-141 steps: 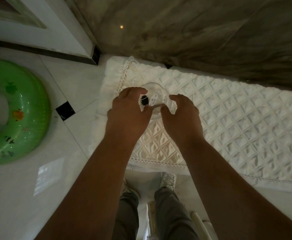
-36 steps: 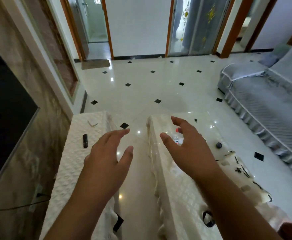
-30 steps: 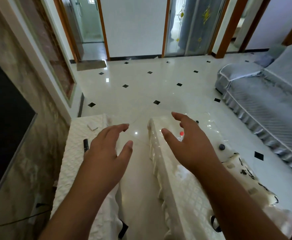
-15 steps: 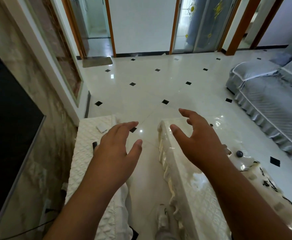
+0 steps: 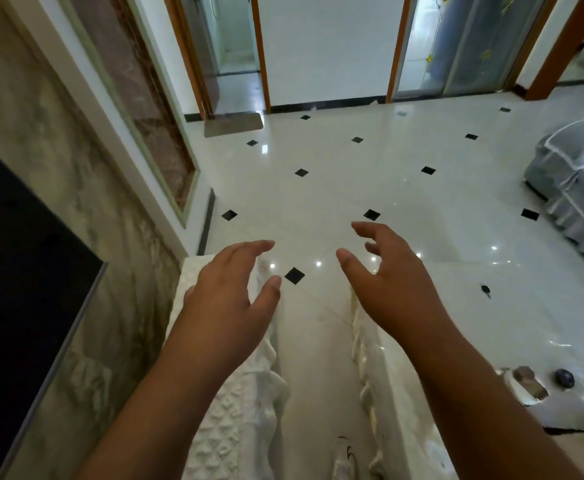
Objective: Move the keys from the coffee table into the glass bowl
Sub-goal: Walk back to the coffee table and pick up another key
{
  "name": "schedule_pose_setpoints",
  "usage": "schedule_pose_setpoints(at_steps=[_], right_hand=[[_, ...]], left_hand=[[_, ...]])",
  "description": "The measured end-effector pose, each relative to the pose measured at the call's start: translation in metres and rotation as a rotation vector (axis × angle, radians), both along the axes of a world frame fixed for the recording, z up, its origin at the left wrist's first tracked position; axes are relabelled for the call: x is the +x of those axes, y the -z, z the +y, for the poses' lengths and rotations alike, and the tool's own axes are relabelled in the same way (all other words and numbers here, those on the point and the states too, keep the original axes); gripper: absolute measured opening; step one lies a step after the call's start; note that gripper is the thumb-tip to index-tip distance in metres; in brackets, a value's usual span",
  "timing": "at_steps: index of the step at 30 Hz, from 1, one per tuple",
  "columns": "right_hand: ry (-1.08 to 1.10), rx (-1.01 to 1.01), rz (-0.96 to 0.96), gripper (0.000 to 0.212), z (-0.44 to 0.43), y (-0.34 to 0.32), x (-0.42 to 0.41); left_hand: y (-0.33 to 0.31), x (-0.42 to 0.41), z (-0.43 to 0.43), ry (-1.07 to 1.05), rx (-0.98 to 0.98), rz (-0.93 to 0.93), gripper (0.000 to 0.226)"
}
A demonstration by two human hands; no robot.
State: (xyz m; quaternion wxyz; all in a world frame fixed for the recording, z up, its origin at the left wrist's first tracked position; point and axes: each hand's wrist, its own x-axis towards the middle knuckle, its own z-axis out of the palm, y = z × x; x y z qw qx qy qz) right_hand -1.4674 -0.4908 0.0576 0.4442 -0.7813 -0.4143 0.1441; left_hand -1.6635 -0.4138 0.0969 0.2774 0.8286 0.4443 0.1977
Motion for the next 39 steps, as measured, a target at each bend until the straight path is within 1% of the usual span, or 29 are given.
schedule_pose_setpoints(at_steps=[2,6,13,19,24,29,35,39], right_hand=[[-0.004,-0.001,0.028,0.05,0.026,-0.001,0.029],[-0.029,0.002,0.019,0.049,0.069,-0.005,0.082],[-0.056,-0.05,0.027,0.051,0.117,-0.01,0.137],[-0.027,-0.061,0.021,0.05,0.165,-0.006,0.174],[0.022,-0.094,-0.019,0.05,0.223,0.0,0.206],[0.071,-0.104,-0.038,0.05,0.308,-0.006,0.234],[0.101,-0.086,-0.056,0.05,0.405,-0.011,0.255],[0.091,-0.098,-0.008,0.048,0.446,-0.01,0.268]], left_hand=[[0.002,0.029,0.024,-0.013,0.026,-0.036,0.044],[0.005,0.079,0.059,-0.043,0.007,-0.128,0.041],[0.003,0.135,0.115,-0.024,-0.019,-0.121,0.043],[0.012,0.172,0.177,0.029,-0.011,-0.137,0.044],[0.023,0.205,0.261,0.065,-0.009,-0.155,0.043],[0.025,0.239,0.357,0.118,-0.036,-0.186,0.045],[0.023,0.271,0.456,0.177,-0.032,-0.169,0.043],[0.021,0.283,0.504,0.154,-0.025,-0.163,0.043]])
